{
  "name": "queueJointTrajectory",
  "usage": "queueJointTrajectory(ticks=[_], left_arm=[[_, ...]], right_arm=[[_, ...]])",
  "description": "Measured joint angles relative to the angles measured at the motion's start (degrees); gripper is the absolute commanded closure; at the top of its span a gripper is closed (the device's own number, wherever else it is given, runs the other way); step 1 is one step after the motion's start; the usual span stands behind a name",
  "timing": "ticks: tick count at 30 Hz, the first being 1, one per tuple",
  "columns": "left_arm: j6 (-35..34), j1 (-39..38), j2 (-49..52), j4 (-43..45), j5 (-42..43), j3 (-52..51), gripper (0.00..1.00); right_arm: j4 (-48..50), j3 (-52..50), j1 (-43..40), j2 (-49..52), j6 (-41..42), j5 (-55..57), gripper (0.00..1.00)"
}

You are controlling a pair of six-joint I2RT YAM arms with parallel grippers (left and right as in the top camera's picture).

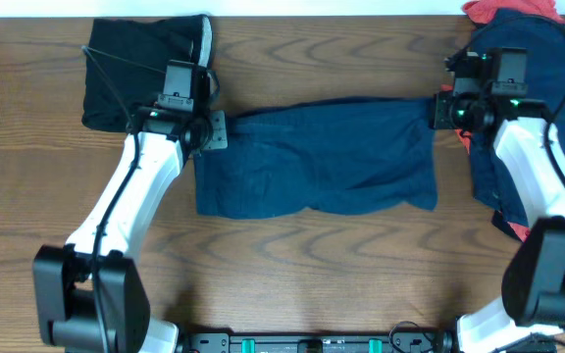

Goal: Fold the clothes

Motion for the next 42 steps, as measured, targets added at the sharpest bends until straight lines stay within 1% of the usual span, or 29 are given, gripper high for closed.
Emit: queueJointTrajectory(ticks=[3, 10, 14, 22, 24, 25, 26, 27, 28, 29, 30, 31, 32, 35, 38, 42], left_arm=[[-0.8, 0.0, 2.4, 2.8, -1.7, 0.0, 0.94], [-1.4, 0.0, 7.1, 7.8, -4.2, 0.0, 0.94], [-1.8, 0.0, 8.8, 10.1, -5.0, 0.0, 0.94], [-1.8, 0.1, 9.5, 11.5, -5.7, 0.0, 0.94], [-1.8, 0.1, 9.5, 11.5, -5.8, 0.0, 0.94], [-1.8, 0.1, 9.5, 11.5, -5.9, 0.0, 0.92], [-1.8, 0.1, 9.5, 11.5, -5.9, 0.0, 0.83], [-1.6, 0.1, 9.5, 11.5, -6.1, 0.0, 0.71], [-1.9, 0.1, 9.5, 11.5, -6.2, 0.0, 0.56], [-1.7, 0.2, 9.5, 11.5, -6.3, 0.0, 0.39], [-1.9, 0.2, 9.5, 11.5, -6.6, 0.0, 0.18], [-2.0, 0.3, 9.5, 11.5, -6.8, 0.0, 0.05], [-2.0, 0.3, 9.5, 11.4, -6.8, 0.0, 0.01], [-2.1, 0.4, 9.5, 9.1, -7.0, 0.0, 0.02], [-2.1, 0.7, 9.0, 4.4, -7.0, 0.3, 0.02], [-2.0, 1.0, 6.0, 0.1, -7.0, 0.7, 0.02]], right_arm=[[3.2, 0.0, 0.6, 2.9, -1.0, 0.0, 0.99], [6.7, 0.0, 1.7, 7.8, -1.6, 0.3, 0.99], [8.4, 0.0, 2.3, 10.4, -1.8, 0.8, 0.96], [13.4, 0.0, 3.4, 14.3, -2.1, 1.5, 0.95], [15.2, 0.0, 3.5, 14.3, -2.1, 1.5, 0.94], [16.2, 0.0, 3.5, 14.3, -2.1, 1.5, 0.92], [16.9, 0.0, 3.6, 14.3, -2.1, 1.5, 0.83], [17.6, 0.0, 3.6, 14.3, -1.9, 1.6, 0.65], [18.2, 0.0, 3.6, 14.3, -2.1, 1.7, 0.50], [18.8, 0.0, 3.6, 14.3, -2.2, 1.7, 0.41], [19.3, 0.0, 3.7, 14.3, -2.3, 1.7, 0.36], [19.6, 0.0, 3.8, 14.3, -2.3, 1.8, 0.28], [19.6, 0.0, 3.9, 14.3, -2.1, 1.9, 0.23], [17.0, 0.5, 4.2, 14.3, -2.1, 1.9, 0.16], [11.6, 2.2, 4.2, 14.1, -1.8, 0.9, 0.16], [3.7, 4.9, 4.2, 12.1, -1.8, -1.5, 0.20]])
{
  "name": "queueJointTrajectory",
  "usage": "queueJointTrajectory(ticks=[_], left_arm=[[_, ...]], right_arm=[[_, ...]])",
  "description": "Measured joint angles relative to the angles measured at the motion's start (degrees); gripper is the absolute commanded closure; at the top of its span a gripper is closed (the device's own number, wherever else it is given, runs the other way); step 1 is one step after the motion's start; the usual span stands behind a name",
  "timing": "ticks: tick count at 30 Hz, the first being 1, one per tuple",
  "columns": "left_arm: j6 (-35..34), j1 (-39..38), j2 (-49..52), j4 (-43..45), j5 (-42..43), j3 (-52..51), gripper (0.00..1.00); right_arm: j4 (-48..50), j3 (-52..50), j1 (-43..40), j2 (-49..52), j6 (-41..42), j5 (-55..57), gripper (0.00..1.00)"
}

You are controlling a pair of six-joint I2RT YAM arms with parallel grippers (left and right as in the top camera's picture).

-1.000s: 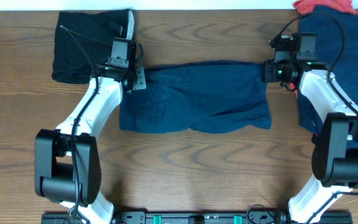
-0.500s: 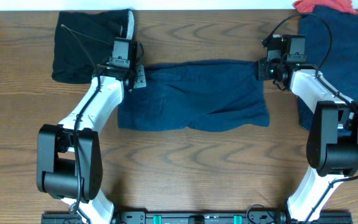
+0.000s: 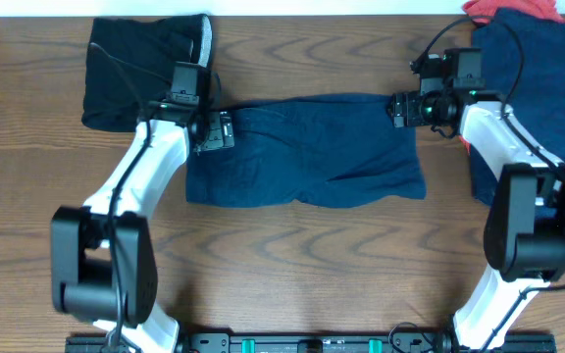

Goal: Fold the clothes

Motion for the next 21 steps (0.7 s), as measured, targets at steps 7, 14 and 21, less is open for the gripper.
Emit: queueJointTrajectory(ticks=[7, 14, 21], left_arm=[[2.8, 0.0, -7.6, -2.8, 1.4, 1.7, 0.02], [9.1, 0.0, -5.0, -3.2, 7.1, 2.2, 0.02], [13.6, 0.0, -1.1, -7.3, 13.2, 2.1, 0.02]], right_arm=[[-10.3, 3.3, 1.3, -6.8, 1.1, -4.0, 0.26], [-17.4, 3.4, 7.1, -7.2, 1.7, -6.6, 0.33], [-24.4, 1.6, 12.6, -7.2, 3.3, -10.8, 0.75]])
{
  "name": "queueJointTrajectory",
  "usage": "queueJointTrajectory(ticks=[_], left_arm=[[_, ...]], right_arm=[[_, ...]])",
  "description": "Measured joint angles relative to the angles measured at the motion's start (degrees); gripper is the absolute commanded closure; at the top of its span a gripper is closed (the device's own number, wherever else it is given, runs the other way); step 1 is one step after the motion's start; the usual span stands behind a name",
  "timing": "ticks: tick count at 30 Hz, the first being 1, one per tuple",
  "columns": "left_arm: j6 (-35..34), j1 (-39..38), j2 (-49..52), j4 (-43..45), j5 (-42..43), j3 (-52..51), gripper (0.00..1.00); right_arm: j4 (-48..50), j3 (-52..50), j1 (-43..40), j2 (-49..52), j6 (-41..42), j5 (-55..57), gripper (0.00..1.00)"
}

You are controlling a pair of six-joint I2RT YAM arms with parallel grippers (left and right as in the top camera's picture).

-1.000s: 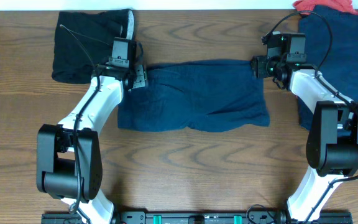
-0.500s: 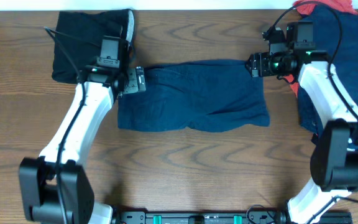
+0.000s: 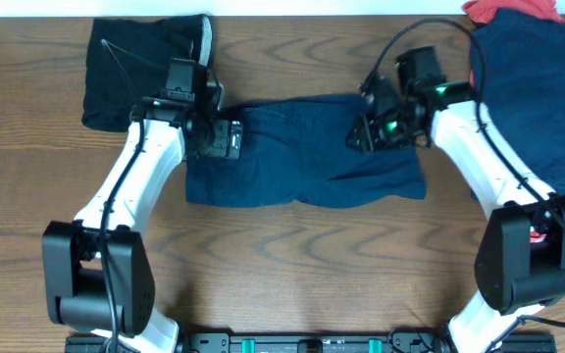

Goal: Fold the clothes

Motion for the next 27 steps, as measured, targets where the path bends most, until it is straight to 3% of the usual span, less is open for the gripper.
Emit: queueJointTrajectory(ticks=[3, 5, 14, 27], left_arm=[[0.5, 0.0, 0.8, -0.4, 0.7, 0.0, 0.02], [0.7, 0.0, 1.4, -0.4, 1.0, 0.0, 0.02], [1.3, 0.0, 4.1, -0.3, 1.7, 0.0, 0.02], [1.4, 0.0, 4.1, 0.1, 1.7, 0.0, 0.02]], right_arm=[[-2.0, -2.0, 0.4, 0.0, 0.3, -1.3, 0.92], [-2.8, -3.7, 0.4, 0.0, 0.7, -1.8, 0.97], [-2.3, -12.2, -1.6, 0.0, 1.1, -0.9, 0.98], [10.7, -21.7, -11.4, 0.0, 2.0, 5.3, 0.98]])
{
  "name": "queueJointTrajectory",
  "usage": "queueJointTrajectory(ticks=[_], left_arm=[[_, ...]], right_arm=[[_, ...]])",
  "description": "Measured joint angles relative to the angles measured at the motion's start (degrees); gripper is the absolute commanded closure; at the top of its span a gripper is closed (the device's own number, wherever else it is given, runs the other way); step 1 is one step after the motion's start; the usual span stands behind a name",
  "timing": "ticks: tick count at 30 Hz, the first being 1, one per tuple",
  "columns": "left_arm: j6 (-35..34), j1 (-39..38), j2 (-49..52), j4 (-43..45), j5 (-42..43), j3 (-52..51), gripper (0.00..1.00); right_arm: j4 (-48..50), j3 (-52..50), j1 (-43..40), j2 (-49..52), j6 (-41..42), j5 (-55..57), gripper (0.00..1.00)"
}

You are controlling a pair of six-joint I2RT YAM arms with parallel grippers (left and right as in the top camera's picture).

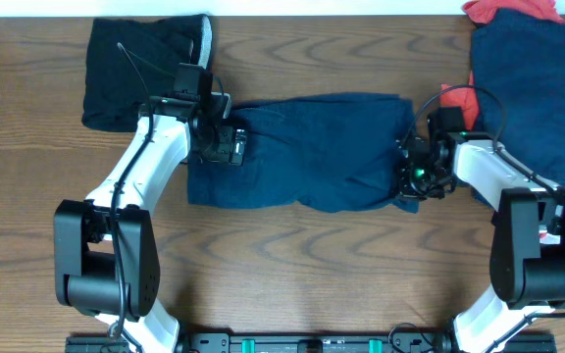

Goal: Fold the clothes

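A navy blue garment [312, 152] lies spread flat across the middle of the table. My left gripper [231, 145] rests on its upper left edge and looks shut on the cloth there. My right gripper [408, 178] sits low at the garment's lower right corner, where the cloth is slightly bunched. Its fingers are hidden from above, so I cannot tell whether they are open or shut.
A folded black garment [143, 69] lies at the back left. A pile of blue clothes [538, 98] with a red piece [510, 10] on top fills the back right corner. More red cloth [459, 98] shows just behind my right arm.
My right gripper was over the garment's upper middle-right and is now at its lower right corner. The garment's top right corner shows again. My left gripper barely shifted.
First both grippers were at the garment's two upper corners, left and right. Then the garment lay a little further left, with both grippers nearer each other. After that the right gripper was over the cloth's upper part. Now it is at the lower right corner.
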Motion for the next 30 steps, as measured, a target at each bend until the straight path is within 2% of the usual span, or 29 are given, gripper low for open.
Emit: queueJointTrajectory(ticks=[5, 14, 22, 30], left_arm=[[0.0, 0.0, 0.0, -0.2, 0.0, 0.0, 0.02], [0.0, 0.0, 0.0, -2.3, 0.0, 0.0, 0.02], [-2.9, 0.4, 0.0, -2.3, 0.1, 0.0, 0.02], [-6.7, 3.2, -0.2, -4.2, -1.4, 0.0, 0.02]], right_arm=[[3.0, 0.2, -0.7, 0.0, 0.0, 0.2, 0.98], [-3.9, 11.3, -0.7, -1.0, -0.9, -0.5, 0.97], [4.6, 16.1, -0.7, -3.4, -2.2, 3.0, 0.96], [8.6, 16.1, -0.7, 4.3, -2.6, 7.1, 0.97]])
